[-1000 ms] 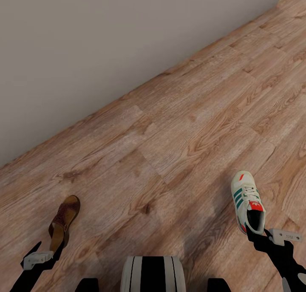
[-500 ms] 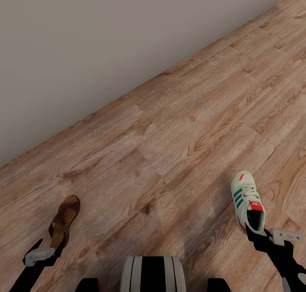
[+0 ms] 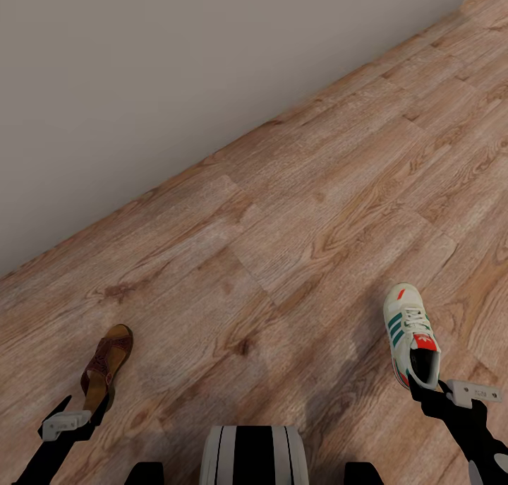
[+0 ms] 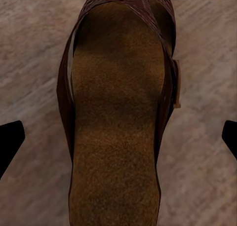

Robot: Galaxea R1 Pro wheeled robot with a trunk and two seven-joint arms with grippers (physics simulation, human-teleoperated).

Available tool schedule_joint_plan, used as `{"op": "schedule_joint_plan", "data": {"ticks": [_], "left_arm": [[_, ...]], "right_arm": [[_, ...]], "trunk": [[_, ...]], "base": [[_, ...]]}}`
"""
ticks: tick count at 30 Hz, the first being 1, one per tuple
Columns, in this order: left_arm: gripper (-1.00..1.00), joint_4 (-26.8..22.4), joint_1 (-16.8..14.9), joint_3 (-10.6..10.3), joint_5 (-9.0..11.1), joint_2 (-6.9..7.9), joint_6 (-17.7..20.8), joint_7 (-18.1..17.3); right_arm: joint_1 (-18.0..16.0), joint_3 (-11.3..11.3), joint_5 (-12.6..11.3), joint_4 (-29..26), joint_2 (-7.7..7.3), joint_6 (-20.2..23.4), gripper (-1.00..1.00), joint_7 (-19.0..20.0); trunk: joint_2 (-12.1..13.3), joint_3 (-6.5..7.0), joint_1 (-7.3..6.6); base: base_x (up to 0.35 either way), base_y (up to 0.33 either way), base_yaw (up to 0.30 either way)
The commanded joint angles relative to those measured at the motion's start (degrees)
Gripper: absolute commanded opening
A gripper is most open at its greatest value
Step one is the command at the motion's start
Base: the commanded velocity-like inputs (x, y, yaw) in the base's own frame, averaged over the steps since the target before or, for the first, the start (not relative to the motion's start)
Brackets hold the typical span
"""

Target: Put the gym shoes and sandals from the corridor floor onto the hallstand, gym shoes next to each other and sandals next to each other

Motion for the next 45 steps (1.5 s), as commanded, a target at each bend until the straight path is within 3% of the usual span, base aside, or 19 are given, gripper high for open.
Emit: {"op": "schedule_joint_plan", "data": {"ticks": [1, 14, 45], "left_arm": [[1.0, 0.0, -0.02, 0.0, 0.0, 0.0, 0.01, 0.0], [1.0, 0.02, -0.4, 0.0, -0.03, 0.0, 0.09, 0.0], [1.0, 0.09, -0.47, 0.0, 0.0, 0.0, 0.09, 0.06]], "right_arm": [[0.0, 0.0, -0.09, 0.0, 0.0, 0.02, -1.0, -0.06], [0.0, 0.0, -0.09, 0.0, 0.0, 0.0, -1.0, -0.06], [0.0, 0.0, -0.09, 0.0, 0.0, 0.02, -1.0, -0.06]], "trunk": [[0.0, 0.0, 0.0], [0.0, -0.28, 0.0], [0.0, -2.88, 0.0]], "base": [[0.0, 0.0, 0.0], [0.0, 0.0, 0.0], [0.0, 0.0, 0.0]]}}
